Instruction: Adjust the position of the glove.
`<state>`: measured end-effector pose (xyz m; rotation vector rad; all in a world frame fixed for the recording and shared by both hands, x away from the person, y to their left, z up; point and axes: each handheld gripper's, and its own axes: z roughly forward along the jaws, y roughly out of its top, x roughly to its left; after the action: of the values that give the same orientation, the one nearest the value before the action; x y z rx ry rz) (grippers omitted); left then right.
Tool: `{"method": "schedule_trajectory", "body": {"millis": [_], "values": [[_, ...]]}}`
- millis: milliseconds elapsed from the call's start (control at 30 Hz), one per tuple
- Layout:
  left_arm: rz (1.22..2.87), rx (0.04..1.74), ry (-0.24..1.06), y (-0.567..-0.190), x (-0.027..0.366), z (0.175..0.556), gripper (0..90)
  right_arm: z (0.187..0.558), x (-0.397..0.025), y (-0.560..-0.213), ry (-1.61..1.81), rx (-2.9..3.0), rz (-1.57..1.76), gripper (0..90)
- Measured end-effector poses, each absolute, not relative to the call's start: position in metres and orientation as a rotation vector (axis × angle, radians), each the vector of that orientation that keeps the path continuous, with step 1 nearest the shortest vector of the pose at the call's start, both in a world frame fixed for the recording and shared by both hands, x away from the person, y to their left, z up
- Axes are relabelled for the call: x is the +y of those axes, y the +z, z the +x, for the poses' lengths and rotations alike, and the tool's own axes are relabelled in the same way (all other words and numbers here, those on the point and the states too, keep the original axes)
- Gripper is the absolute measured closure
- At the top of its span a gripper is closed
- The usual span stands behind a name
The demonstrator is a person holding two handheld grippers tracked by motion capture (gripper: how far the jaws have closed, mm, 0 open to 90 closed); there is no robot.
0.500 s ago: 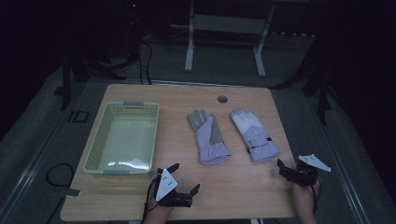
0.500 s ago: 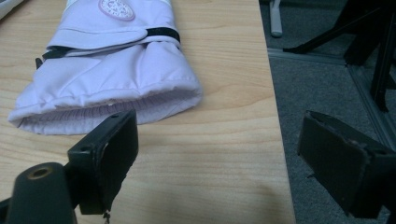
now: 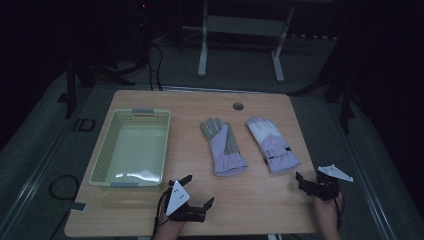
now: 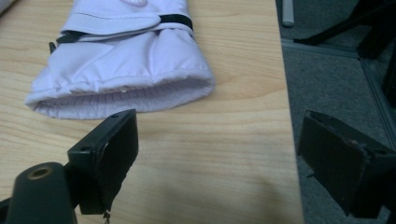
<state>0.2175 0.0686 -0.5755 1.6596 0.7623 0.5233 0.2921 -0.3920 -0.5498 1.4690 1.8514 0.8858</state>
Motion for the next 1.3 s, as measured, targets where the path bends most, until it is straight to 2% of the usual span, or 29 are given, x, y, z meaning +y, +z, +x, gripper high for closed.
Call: {"method": "schedule_trajectory", "body": {"millis": [267, 400, 633, 667, 733, 833, 900, 967, 1067, 1133, 1300], "values": [[1.63, 0.769, 0.502, -0.576, 0.071, 0.218, 0.1, 0.296, -0.392, -0.514, 0.96, 1.868, 1.466, 11.7], [1.639, 0.761, 0.492, -0.576, 0.072, 0.22, 0.1, 0.305, -0.39, -0.499, 1.081, 1.928, 1.48, 17.9], [1.637, 0.769, 0.478, -0.576, 0.073, 0.221, 0.1, 0.32, -0.368, -0.475, 1.113, 1.976, 1.399, 18.0], [1.636, 0.766, 0.483, -0.576, 0.072, 0.22, 0.1, 0.323, -0.365, -0.473, 1.12, 1.988, 1.4, 17.8], [1.633, 0.759, 0.498, -0.576, 0.072, 0.219, 0.1, 0.328, -0.356, -0.468, 1.165, 2.009, 1.387, 11.2], [1.632, 0.757, 0.492, -0.576, 0.072, 0.219, 0.1, 0.335, -0.337, -0.463, 1.156, 2.051, 1.348, 11.3], [1.633, 0.76, 0.486, -0.576, 0.072, 0.219, 0.1, 0.337, -0.333, -0.463, 1.161, 2.066, 1.34, 12.6], [1.627, 0.767, 0.495, -0.576, 0.072, 0.219, 0.1, 0.344, -0.318, -0.459, 1.15, 2.085, 1.317, 21.1], [1.629, 0.762, 0.505, -0.576, 0.071, 0.217, 0.1, 0.352, -0.3, -0.456, 1.157, 2.097, 1.28, 23.0], [1.632, 0.761, 0.508, -0.576, 0.07, 0.217, 0.1, 0.356, -0.288, -0.456, 1.153, 2.111, 1.265, 29.0], [1.638, 0.761, 0.51, -0.576, 0.069, 0.217, 0.1, 0.364, -0.26, -0.459, 1.173, 2.168, 1.22, 33.7]]}}
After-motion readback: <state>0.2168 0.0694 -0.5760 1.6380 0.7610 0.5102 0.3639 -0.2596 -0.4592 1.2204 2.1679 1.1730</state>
